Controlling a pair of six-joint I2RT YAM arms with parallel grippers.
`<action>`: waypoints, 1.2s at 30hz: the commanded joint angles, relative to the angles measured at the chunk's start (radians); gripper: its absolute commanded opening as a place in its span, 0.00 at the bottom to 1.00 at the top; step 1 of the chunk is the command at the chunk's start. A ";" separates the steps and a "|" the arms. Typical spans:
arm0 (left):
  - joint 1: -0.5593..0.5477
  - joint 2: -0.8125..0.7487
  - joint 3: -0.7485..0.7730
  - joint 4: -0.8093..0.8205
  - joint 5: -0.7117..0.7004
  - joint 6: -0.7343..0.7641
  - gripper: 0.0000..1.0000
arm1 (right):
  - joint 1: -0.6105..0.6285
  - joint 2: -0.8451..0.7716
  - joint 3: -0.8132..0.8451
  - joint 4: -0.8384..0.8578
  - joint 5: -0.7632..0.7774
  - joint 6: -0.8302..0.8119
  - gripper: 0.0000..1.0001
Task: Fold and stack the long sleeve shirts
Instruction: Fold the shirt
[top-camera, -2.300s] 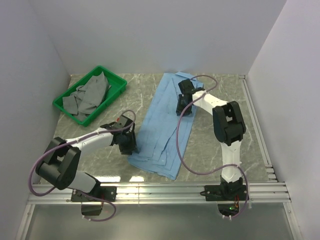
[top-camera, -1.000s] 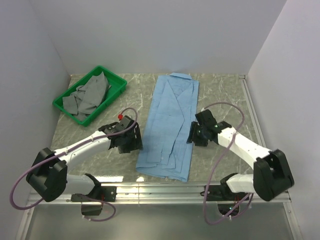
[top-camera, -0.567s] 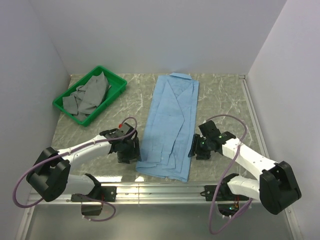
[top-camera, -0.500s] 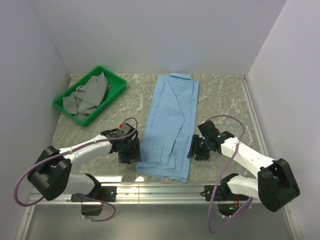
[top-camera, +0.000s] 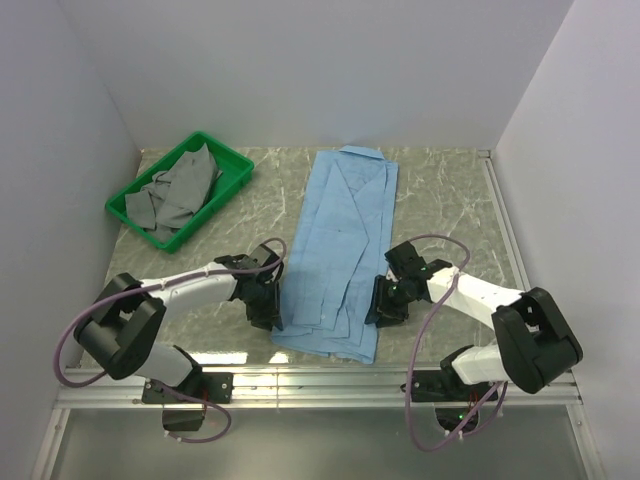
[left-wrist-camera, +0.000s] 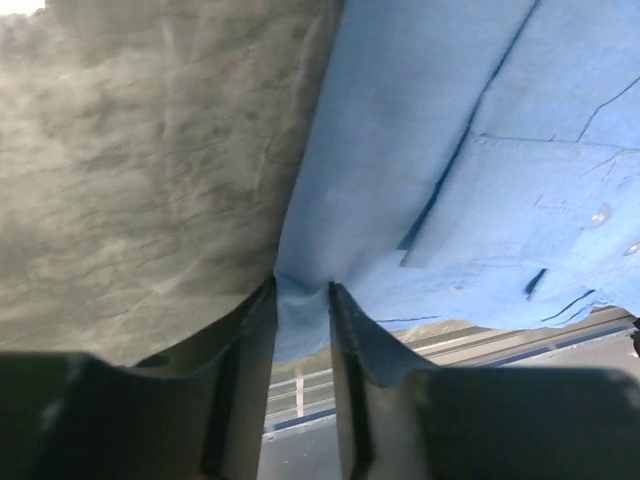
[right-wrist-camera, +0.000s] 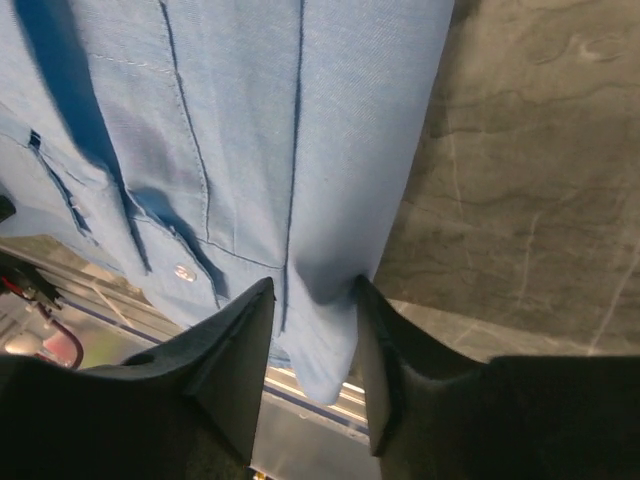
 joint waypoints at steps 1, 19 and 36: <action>-0.011 0.029 0.056 0.035 0.039 0.020 0.30 | 0.008 0.012 0.020 0.022 -0.027 -0.015 0.41; -0.013 -0.119 -0.014 -0.039 0.010 -0.025 0.65 | 0.014 -0.164 -0.055 -0.130 -0.044 -0.026 0.61; -0.079 -0.044 -0.053 0.053 0.033 -0.060 0.33 | 0.173 -0.052 -0.084 -0.004 -0.100 0.043 0.39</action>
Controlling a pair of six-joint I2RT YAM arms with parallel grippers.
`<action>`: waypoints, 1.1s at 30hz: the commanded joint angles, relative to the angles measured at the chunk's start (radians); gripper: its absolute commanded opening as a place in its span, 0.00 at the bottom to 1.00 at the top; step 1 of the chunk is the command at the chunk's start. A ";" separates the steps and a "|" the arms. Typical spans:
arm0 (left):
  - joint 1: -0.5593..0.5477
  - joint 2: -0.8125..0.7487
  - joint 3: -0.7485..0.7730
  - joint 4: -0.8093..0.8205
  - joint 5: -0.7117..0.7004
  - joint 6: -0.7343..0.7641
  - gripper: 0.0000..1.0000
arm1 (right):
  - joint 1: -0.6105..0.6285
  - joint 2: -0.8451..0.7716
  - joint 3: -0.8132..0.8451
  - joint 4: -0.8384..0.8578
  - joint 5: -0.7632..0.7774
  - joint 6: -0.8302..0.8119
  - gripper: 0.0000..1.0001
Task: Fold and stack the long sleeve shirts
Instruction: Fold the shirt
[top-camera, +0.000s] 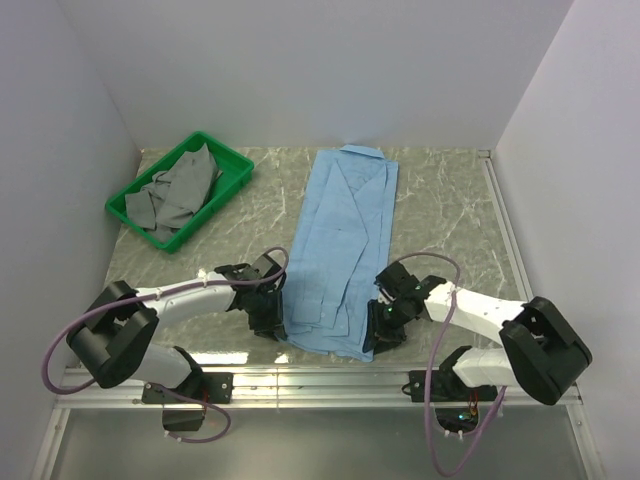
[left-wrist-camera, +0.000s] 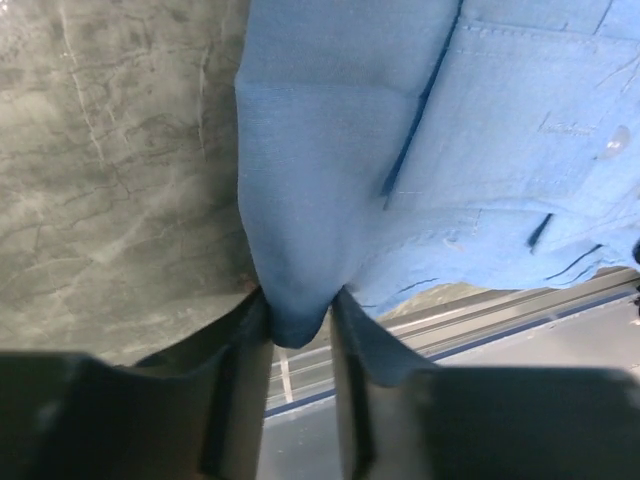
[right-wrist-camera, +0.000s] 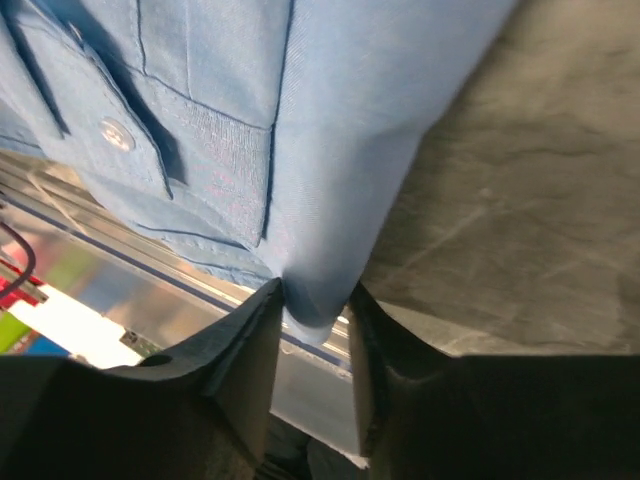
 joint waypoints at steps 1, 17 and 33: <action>-0.010 -0.006 0.006 0.019 -0.004 -0.011 0.29 | 0.031 0.020 0.018 0.024 0.004 0.007 0.37; 0.004 -0.103 0.229 -0.125 -0.131 -0.001 0.01 | 0.017 -0.121 0.263 -0.174 0.119 -0.045 0.00; 0.201 0.245 0.630 0.000 -0.094 0.103 0.01 | -0.254 0.065 0.423 -0.067 0.125 -0.151 0.00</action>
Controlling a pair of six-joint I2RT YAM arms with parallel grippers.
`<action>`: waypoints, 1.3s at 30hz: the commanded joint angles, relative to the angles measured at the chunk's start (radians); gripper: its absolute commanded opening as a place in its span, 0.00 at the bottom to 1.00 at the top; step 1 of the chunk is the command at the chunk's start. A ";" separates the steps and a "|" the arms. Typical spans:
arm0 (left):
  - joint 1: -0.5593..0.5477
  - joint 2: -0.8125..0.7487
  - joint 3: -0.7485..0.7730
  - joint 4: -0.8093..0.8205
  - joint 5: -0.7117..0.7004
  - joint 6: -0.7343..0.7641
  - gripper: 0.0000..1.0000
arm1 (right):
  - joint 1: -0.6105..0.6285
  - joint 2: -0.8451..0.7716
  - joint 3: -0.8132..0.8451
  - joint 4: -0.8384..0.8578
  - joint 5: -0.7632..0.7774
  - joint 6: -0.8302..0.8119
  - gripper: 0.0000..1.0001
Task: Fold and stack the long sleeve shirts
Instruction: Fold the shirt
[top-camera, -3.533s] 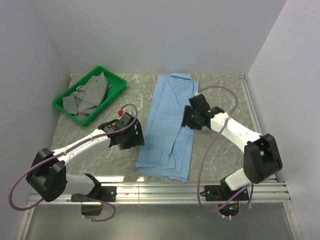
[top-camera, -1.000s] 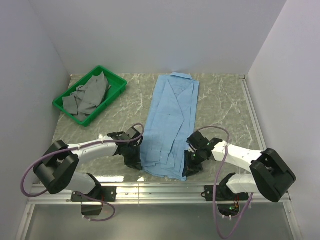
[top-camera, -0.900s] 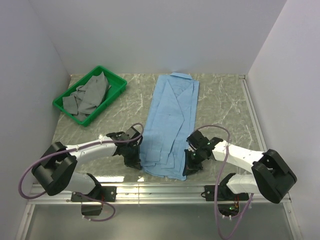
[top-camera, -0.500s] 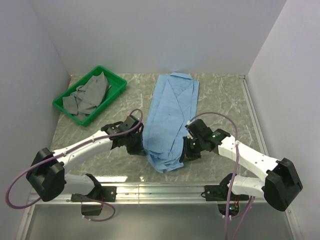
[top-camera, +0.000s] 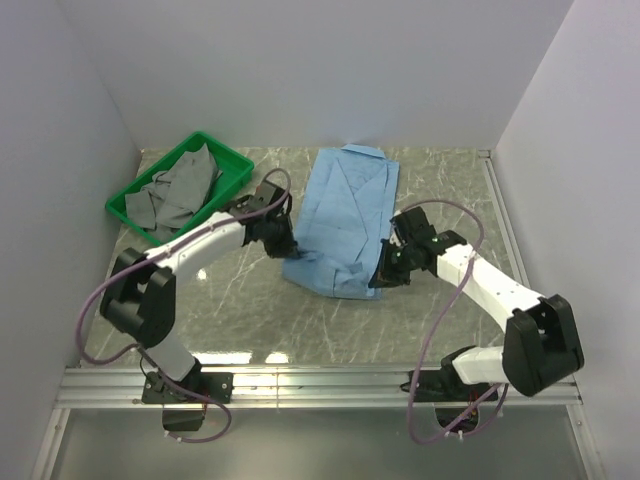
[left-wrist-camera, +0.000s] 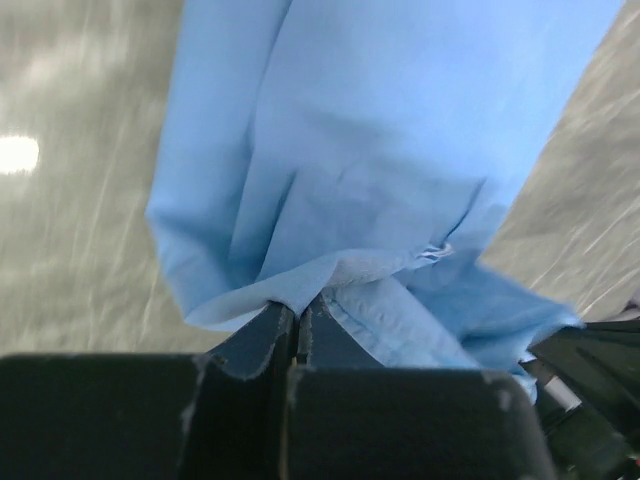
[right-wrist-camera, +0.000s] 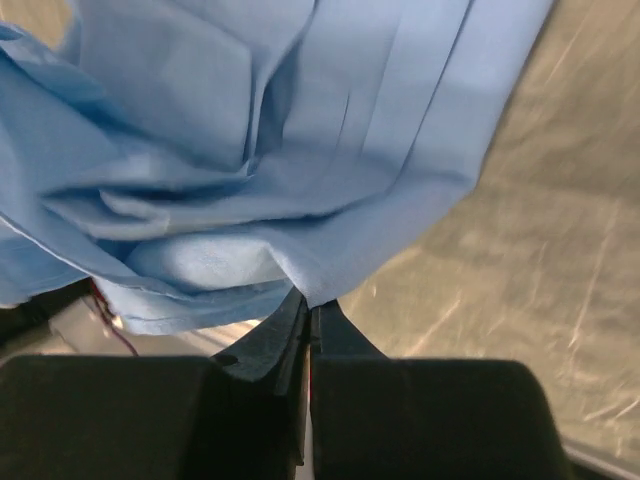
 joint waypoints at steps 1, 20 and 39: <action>0.028 0.075 0.142 0.052 0.002 0.052 0.01 | -0.059 0.064 0.081 0.067 0.012 -0.051 0.00; 0.065 0.403 0.490 0.213 -0.125 0.219 0.06 | -0.226 0.374 0.382 0.127 0.113 -0.111 0.00; 0.064 0.518 0.438 0.488 -0.231 0.337 0.24 | -0.259 0.560 0.449 0.265 0.161 -0.103 0.20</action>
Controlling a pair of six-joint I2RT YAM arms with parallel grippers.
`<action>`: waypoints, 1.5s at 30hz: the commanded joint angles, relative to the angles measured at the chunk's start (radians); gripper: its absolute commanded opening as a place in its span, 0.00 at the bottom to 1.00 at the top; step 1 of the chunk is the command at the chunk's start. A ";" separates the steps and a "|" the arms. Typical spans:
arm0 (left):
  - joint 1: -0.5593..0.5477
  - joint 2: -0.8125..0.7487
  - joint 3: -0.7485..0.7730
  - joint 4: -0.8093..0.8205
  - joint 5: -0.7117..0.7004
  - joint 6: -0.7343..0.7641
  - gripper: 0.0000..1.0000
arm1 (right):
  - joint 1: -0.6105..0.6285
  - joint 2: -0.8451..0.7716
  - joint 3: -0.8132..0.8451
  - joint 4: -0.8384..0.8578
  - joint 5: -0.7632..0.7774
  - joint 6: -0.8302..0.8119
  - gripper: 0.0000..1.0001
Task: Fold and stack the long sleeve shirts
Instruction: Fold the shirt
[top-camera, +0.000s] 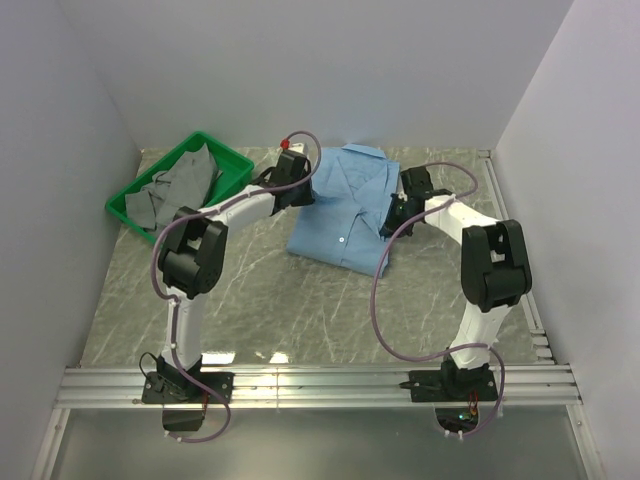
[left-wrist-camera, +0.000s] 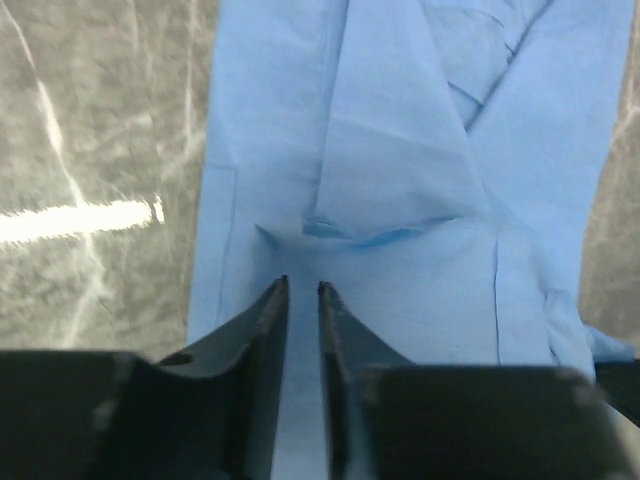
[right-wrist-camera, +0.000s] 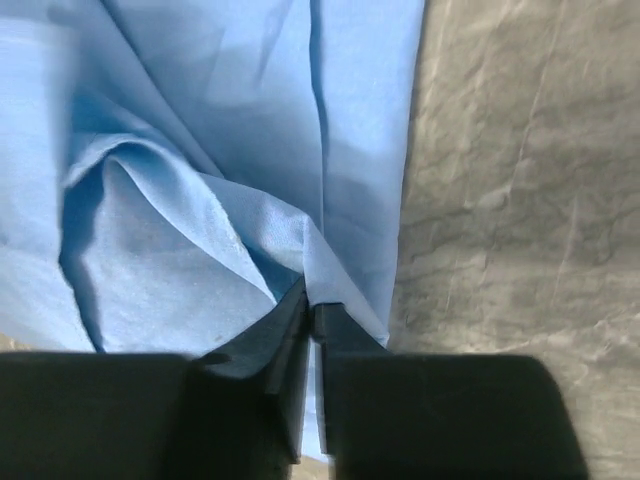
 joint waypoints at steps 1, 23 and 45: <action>-0.003 0.026 0.002 0.074 -0.070 0.042 0.27 | -0.014 0.003 0.065 0.049 0.027 -0.011 0.24; -0.115 -0.420 -0.320 0.065 -0.192 -0.153 0.86 | -0.008 -0.212 -0.056 0.236 -0.025 -0.078 0.52; -0.138 -0.221 -0.421 0.088 -0.222 -0.187 0.81 | 0.006 0.241 0.235 0.279 -0.260 -0.031 0.32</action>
